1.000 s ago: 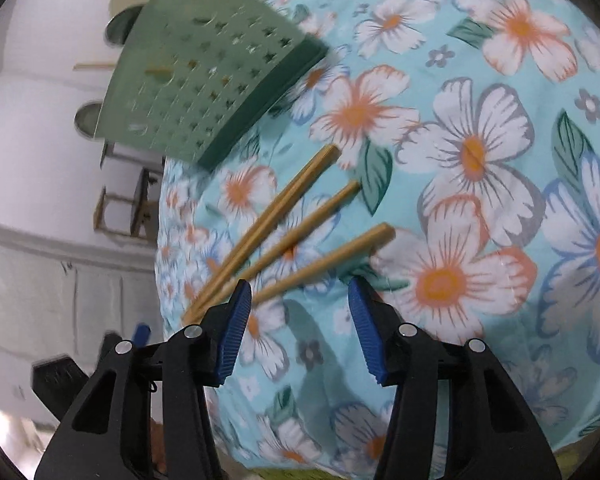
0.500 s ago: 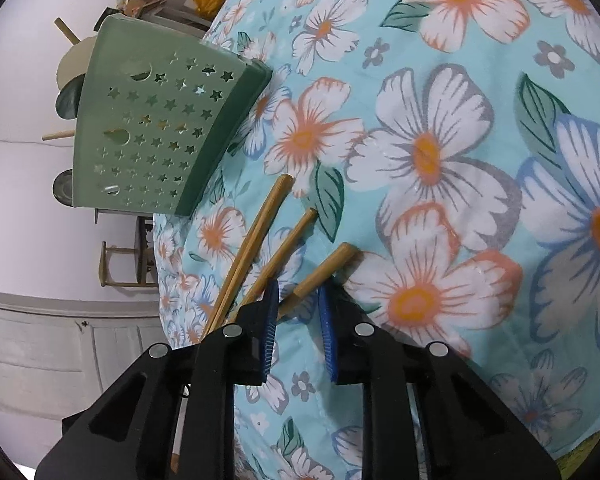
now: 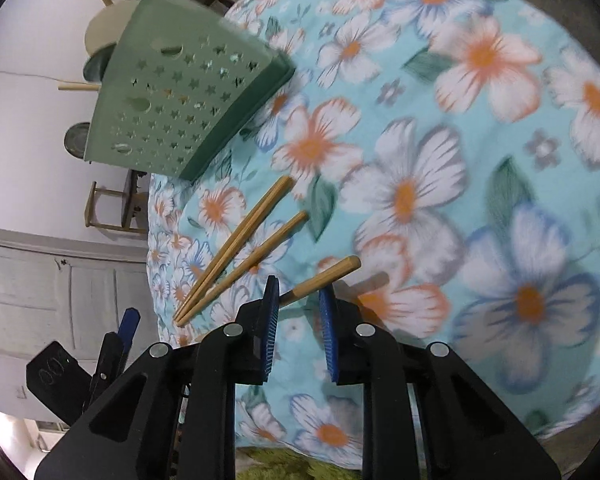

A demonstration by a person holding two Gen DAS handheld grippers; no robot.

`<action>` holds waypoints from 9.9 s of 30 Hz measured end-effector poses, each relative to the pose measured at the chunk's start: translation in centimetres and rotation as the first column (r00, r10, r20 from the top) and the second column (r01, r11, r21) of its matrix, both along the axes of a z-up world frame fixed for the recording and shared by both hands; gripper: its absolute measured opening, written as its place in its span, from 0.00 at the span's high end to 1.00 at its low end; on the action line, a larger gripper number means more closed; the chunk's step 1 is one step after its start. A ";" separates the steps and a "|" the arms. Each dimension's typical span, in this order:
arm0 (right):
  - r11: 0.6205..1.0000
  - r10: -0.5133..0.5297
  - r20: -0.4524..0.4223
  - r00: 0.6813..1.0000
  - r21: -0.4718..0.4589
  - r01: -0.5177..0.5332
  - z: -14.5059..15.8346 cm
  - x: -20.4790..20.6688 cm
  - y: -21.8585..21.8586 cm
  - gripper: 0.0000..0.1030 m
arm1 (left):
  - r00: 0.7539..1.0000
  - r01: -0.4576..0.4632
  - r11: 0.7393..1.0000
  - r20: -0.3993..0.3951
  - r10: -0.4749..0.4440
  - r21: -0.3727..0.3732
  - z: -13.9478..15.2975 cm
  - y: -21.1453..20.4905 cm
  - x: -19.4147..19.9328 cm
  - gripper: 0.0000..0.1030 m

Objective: Organize utensils
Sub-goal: 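Grasp a bamboo chopstick on the bedspread with the left tool while the right tool grasps another, then raise both held chopsticks upright above the green holder with both tools, then lower the chopstick into the holder and open the left tool, then lower the chopstick into the holder and open the right tool, then grasp a remaining chopstick with the right tool while the left tool grasps the other, then lift both chopsticks upright above the green holder with both tools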

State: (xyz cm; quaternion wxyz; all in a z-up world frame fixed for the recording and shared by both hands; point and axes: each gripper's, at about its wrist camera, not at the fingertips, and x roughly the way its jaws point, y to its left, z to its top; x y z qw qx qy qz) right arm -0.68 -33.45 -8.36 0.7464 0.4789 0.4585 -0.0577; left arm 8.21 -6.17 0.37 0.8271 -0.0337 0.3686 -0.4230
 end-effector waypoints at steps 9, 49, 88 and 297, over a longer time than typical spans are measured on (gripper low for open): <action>0.997 0.000 0.007 1.000 0.072 -0.001 -1.6 -1.0 -1.3 0.81 | 0.942 0.334 0.936 -0.070 -0.328 0.114 -1.2 -6.7 0.6 0.68; 0.993 -0.066 0.092 0.994 0.107 0.056 -1.3 -1.7 -4.8 0.86 | 0.849 0.503 0.781 -0.046 -0.526 0.370 -3.5 -16.4 1.6 0.96; 0.891 0.081 0.430 0.899 -0.435 0.127 16.5 -1.3 -2.4 0.93 | 0.915 -0.099 0.834 0.279 0.290 -0.543 20.1 -6.5 10.1 0.96; 0.988 0.013 0.070 0.997 0.151 -0.024 -2.8 0.5 -0.6 0.88 | 0.862 0.506 0.789 -0.229 -0.451 0.350 -6.0 -17.3 5.8 0.90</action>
